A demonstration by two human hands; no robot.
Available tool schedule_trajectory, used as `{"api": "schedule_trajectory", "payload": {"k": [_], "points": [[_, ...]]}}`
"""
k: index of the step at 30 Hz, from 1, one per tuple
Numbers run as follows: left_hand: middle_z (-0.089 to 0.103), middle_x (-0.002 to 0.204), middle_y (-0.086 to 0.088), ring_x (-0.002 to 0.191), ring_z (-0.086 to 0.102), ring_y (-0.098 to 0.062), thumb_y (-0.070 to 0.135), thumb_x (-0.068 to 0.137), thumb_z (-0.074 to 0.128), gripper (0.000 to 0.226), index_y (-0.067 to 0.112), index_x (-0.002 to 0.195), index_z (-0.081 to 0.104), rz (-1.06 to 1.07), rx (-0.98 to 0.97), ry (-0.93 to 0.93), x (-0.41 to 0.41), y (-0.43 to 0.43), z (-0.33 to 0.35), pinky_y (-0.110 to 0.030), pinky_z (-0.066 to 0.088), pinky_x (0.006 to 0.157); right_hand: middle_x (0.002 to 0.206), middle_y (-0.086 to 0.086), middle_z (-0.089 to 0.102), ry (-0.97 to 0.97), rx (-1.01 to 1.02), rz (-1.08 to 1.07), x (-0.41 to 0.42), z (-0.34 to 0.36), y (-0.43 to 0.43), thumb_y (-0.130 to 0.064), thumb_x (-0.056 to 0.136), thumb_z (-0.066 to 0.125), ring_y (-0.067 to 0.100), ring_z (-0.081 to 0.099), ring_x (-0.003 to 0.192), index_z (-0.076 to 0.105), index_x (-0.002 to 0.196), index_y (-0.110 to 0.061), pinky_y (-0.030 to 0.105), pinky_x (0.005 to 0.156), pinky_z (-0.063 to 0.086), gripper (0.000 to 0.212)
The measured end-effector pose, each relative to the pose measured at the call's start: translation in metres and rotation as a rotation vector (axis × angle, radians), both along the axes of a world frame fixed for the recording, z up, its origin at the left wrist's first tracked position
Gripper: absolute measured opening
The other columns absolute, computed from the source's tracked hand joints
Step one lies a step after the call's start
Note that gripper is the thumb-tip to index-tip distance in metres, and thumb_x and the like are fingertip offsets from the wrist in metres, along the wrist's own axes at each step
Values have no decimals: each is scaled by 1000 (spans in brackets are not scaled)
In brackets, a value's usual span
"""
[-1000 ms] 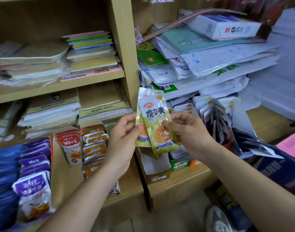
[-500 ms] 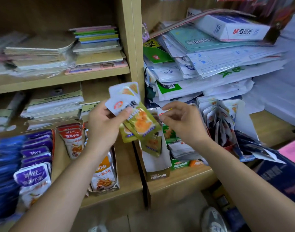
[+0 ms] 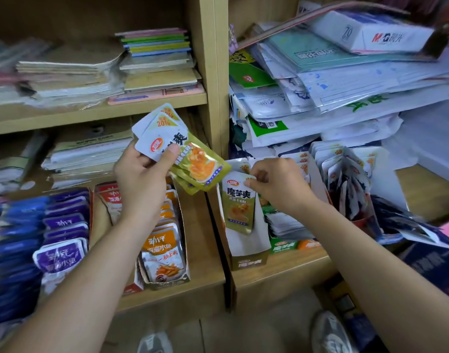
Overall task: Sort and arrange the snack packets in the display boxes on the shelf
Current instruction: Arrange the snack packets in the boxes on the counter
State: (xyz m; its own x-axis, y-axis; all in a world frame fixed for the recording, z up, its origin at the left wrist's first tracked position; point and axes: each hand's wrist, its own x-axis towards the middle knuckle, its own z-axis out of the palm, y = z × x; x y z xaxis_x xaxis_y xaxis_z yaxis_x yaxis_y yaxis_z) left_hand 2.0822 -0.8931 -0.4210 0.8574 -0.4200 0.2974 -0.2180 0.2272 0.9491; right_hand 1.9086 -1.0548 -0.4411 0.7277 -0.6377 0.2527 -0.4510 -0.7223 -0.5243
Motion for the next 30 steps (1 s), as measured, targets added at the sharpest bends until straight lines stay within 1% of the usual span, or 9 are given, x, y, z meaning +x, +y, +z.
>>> {"api": "schedule_trajectory", "payload": {"k": [3, 6, 10, 13, 16, 20, 22, 25, 30], "points": [[78, 98, 5, 91, 73, -10, 8, 87, 74, 25, 17, 109, 69, -150, -21, 9, -4, -1, 5, -19, 53, 69, 65, 0, 62, -183, 143, -22, 0, 1, 1, -21, 88, 76, 20, 60, 60, 70, 75, -13, 29, 57, 44, 16], [77, 88, 9, 77, 68, -6, 10, 82, 75, 22, 18, 101, 67, -314, 5, 8, -12, -4, 7, -18, 48, 58, 63, 1, 65, -351, 312, -24, 0, 7, 0, -13, 90, 74, 10, 61, 46, 70, 76, -11, 21, 49, 45, 15], [78, 89, 6, 76, 70, -9, 4, 78, 79, 30, 19, 101, 68, -453, 154, -79, -19, -8, -1, -20, 50, 55, 72, 13, 69, -469, 676, 45, -2, 6, -8, -6, 90, 72, 23, 68, 59, 73, 87, 1, 24, 59, 57, 8], [78, 94, 6, 77, 71, -11, 3, 79, 81, 36, 27, 103, 69, -455, 236, -149, -22, -10, -6, -22, 53, 58, 72, 12, 69, -494, 822, 47, -2, 6, -12, -2, 89, 71, 21, 65, 58, 71, 87, 4, 23, 59, 56, 7], [78, 96, 5, 80, 72, -13, 3, 79, 80, 36, 26, 104, 70, -452, 210, -156, -25, -13, -5, -25, 55, 59, 67, 6, 69, -456, 824, 63, -2, 5, -12, -3, 90, 70, 15, 61, 57, 72, 84, -2, 23, 57, 53, 7], [77, 97, 3, 82, 73, -21, 3, 81, 80, 33, 22, 105, 69, -458, 223, -151, -29, -18, -8, -34, 59, 62, 75, 12, 69, -409, 802, 43, -3, 4, -12, -6, 91, 69, 18, 60, 62, 73, 82, -7, 26, 58, 53, 10], [77, 98, 5, 82, 73, -18, 8, 81, 82, 33, 22, 108, 68, -443, 326, -249, -24, -18, -12, -41, 62, 67, 73, 11, 68, -422, 849, 47, -4, 5, -13, -3, 90, 70, 15, 61, 58, 72, 83, -4, 23, 57, 53, 7], [74, 106, 9, 94, 71, -9, 15, 80, 82, 40, 15, 117, 66, -407, 439, -386, -15, -14, -11, -45, 61, 79, 68, 9, 69, -415, 841, 18, -6, 3, -17, -4, 87, 74, 22, 66, 64, 72, 83, -5, 30, 62, 52, 5], [73, 106, 8, 93, 69, -3, 20, 84, 79, 39, 15, 119, 63, -359, 517, -547, -18, -15, -7, -41, 60, 75, 71, 12, 67, -472, 749, 26, -5, 0, -13, -5, 89, 73, 21, 70, 64, 70, 88, -3, 24, 57, 53, 3]]}}
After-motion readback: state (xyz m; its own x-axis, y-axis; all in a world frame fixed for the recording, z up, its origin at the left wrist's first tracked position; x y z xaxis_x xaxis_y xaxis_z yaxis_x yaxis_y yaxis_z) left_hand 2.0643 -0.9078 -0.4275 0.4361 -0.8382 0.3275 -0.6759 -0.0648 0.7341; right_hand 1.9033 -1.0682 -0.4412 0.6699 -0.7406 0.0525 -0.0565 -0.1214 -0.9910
